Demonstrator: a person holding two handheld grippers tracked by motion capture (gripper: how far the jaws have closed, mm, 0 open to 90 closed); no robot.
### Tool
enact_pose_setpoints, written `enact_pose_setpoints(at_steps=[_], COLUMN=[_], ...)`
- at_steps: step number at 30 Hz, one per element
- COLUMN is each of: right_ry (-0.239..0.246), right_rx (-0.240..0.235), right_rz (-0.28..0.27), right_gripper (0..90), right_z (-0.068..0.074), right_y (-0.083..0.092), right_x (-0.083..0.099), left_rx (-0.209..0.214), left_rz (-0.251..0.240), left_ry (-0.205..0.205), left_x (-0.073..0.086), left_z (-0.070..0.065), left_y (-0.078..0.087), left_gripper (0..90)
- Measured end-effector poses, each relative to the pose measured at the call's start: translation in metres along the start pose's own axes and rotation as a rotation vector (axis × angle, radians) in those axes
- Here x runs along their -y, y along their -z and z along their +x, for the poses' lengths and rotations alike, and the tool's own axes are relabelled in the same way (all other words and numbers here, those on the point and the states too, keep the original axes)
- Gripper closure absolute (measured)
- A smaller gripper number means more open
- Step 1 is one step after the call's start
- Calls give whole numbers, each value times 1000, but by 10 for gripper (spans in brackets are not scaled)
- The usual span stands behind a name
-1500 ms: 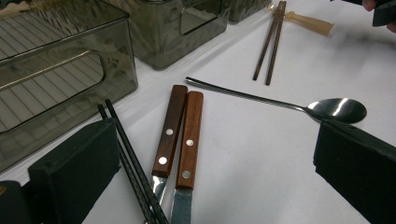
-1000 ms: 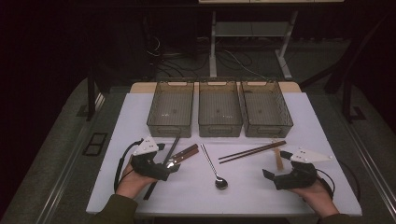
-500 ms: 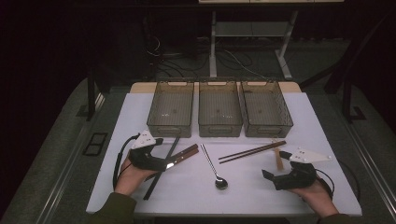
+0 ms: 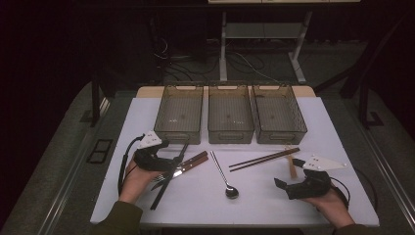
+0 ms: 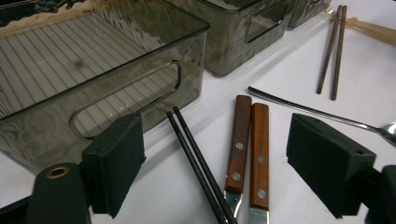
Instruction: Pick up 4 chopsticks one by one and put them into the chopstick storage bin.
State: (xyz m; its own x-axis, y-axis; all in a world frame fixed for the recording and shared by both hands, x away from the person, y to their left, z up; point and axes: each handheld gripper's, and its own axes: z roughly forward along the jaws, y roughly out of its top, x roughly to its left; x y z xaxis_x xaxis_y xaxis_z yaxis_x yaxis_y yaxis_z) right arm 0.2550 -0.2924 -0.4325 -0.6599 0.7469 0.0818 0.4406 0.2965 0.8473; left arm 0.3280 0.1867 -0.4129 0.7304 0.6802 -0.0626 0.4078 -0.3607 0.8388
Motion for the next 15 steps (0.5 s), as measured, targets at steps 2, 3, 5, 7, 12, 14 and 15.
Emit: enact_pose_setpoints(at_steps=[2,3,5,7,12,14,15], right_ry=[-2,-1,-1,-1,-2,-6,-7], right_rx=[0,1,1,3,5,6,6], right_rz=[-1,-1,1,-1,-1,-2,-3], right_gripper=[10,10,9,10,10,10,10], right_z=[0,0,0,0,0,0,0], right_y=[0,0,0,0,0,0,0], right_x=[0,0,0,0,0,0,0], left_rx=[-1,-4,-8,-13,-12,-19,-20], left_rz=[5,10,14,10,10,14,17], left_ry=[-2,-8,-11,-4,9,9,5], left_x=[-1,-2,-3,-5,-7,-9,-10], left_z=[1,2,3,4,7,8,8], left_y=[-2,-2,-3,-5,-10,-12,-13], left_gripper=[195,198,202,214,242,252,255])
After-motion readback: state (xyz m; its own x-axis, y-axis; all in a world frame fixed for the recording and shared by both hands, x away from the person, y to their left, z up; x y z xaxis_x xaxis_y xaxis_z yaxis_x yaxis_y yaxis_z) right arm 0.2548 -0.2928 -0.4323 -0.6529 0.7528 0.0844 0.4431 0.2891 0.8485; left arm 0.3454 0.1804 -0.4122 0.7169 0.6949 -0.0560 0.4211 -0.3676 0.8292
